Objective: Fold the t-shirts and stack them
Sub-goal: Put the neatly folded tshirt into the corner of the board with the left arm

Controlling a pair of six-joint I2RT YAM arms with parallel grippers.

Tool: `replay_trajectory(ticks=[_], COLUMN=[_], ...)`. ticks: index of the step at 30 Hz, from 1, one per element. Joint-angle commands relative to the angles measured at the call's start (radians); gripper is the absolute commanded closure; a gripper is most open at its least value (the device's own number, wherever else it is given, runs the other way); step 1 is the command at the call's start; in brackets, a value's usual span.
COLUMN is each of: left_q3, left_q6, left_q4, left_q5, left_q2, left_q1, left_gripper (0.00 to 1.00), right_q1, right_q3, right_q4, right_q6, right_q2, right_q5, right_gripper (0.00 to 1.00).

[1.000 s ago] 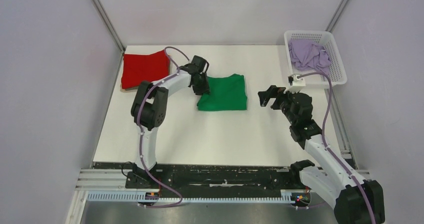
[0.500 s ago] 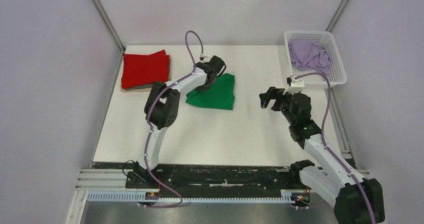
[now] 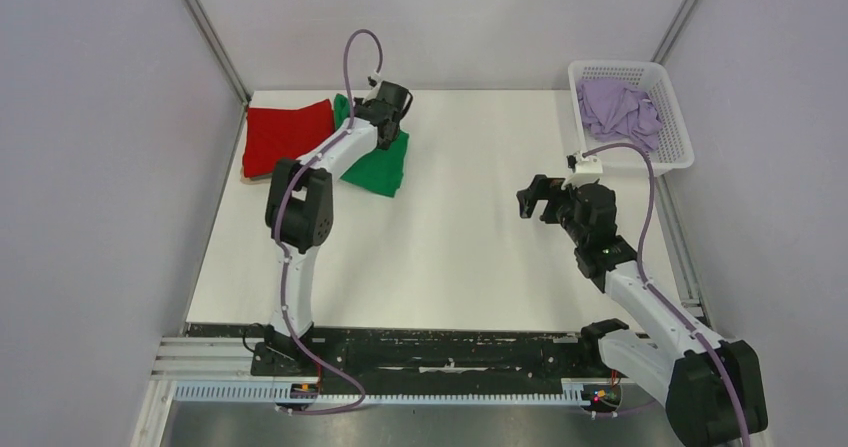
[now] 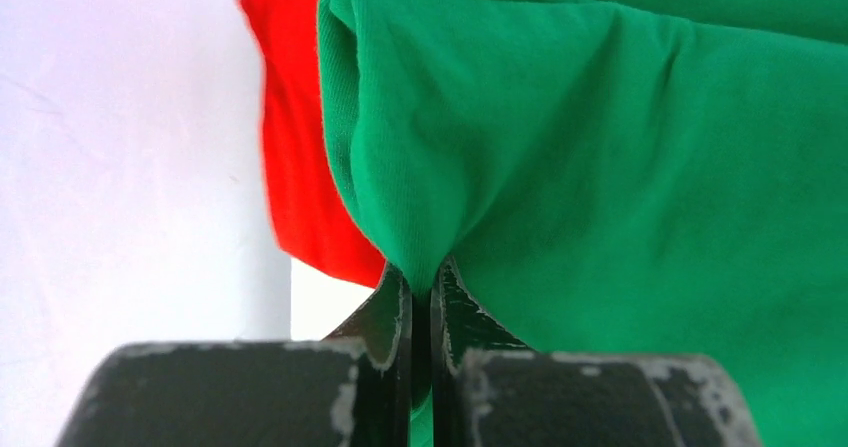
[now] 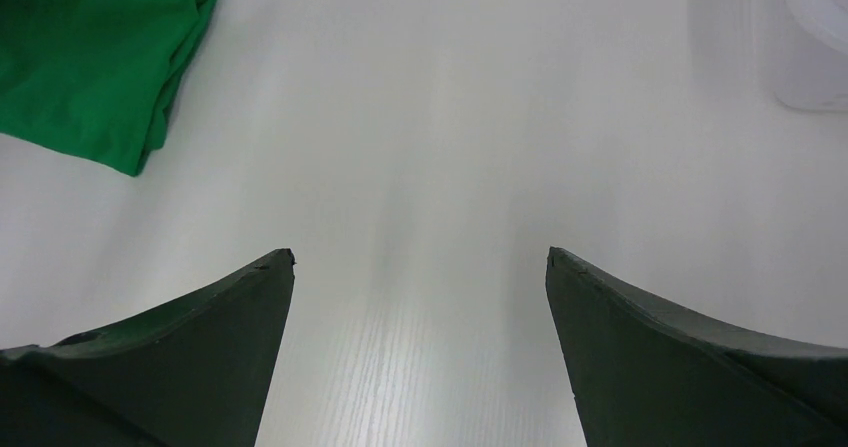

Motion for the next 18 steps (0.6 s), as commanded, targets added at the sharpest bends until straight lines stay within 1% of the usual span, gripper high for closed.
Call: replay_trajectory(ticks=[1, 5, 9, 18], left_q3=[0.041, 0.043, 0.056, 0.186], left_q6=[0.217, 0.315, 0.361, 0.316], left_q4=[0.172, 0.242, 0.269, 0.148], left_q5=[-0.097, -0.103, -0.101, -0.089], left_q2=[-0.129, -0.163, -0.183, -0.196], left_q1=[0.020, 0.030, 0.038, 0.037], left_gripper=[0.98, 0.98, 0.98, 0.98], right_q1=[-0.004, -0.005, -0.004, -0.004], right_q3=[0.033, 0.039, 0.041, 0.044], right_q4=[0.014, 0.013, 0.013, 0.007], right_q6=[-0.013, -0.003, 0.000, -0.004], right_q2=[0.025, 0.044, 0.049, 0.056], right_q5=[-0.009, -0.009, -0.010, -0.038], right_gripper=[0.02, 0.02, 0.02, 0.02])
